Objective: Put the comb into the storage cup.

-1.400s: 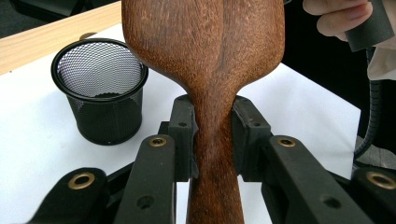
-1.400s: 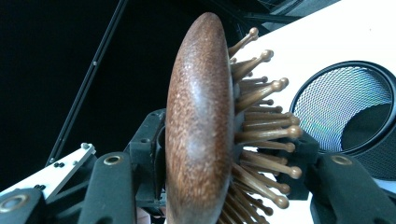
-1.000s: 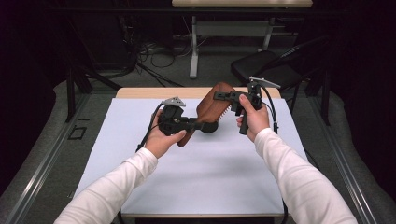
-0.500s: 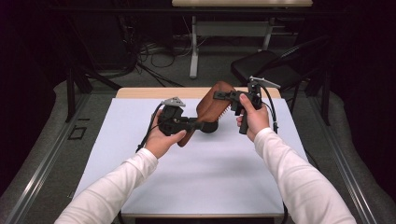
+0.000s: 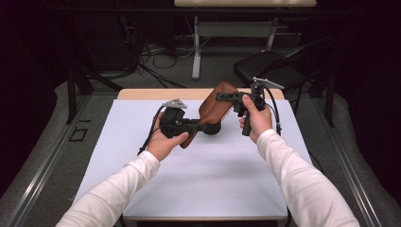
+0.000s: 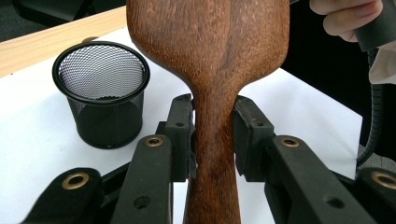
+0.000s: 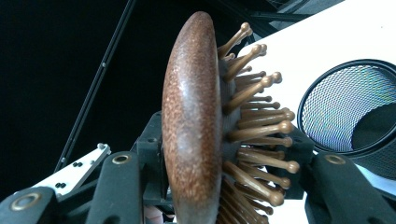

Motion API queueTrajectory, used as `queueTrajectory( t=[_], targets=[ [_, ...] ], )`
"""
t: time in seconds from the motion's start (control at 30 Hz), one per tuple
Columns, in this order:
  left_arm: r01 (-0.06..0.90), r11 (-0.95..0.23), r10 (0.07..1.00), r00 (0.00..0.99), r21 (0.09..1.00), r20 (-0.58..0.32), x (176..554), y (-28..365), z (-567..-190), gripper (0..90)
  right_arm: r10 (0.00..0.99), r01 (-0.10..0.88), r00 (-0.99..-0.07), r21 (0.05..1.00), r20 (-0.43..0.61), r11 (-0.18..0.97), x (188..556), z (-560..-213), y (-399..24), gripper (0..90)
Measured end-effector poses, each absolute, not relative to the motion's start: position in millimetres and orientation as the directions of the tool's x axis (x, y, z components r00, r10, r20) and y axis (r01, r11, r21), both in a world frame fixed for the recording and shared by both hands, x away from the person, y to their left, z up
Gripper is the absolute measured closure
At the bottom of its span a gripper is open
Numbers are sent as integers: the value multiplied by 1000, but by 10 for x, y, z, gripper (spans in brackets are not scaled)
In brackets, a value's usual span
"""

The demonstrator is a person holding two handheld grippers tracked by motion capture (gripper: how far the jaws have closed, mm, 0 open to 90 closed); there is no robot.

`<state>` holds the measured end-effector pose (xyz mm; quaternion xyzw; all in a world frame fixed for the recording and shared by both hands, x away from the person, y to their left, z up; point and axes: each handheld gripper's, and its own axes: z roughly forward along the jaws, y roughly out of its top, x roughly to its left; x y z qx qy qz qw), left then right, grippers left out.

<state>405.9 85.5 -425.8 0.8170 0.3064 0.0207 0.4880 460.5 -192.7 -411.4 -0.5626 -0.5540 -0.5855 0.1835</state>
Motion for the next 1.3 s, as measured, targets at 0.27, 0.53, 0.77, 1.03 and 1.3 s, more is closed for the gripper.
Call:
queueTrajectory(
  t=[0.27, 0.53, 0.77, 1.03, 1.3],
  targets=[
    [499, -332, 529, 801, 800, -280, 4069, 882, -4290, 671, 407, 833, -298, 443, 864, -332, 4618, -4113, -1952, 480],
    [497, -324, 542, 795, 805, -273, 4060, 906, -4286, 615, 403, 831, -297, 443, 865, -338, 4621, -4111, -1975, 480],
    [488, -327, 554, 793, 809, -255, 4010, 922, -4262, 593, 415, 827, -305, 454, 857, -331, 4605, -4094, -2006, 480],
    [468, -315, 574, 787, 826, -226, 3971, 979, -4241, 515, 426, 817, -304, 463, 852, -344, 4598, -4067, -2071, 480],
    [460, -301, 626, 756, 835, -192, 3962, 1101, -4238, 473, 436, 803, -298, 470, 849, -366, 4611, -4057, -2135, 480]
  ],
)
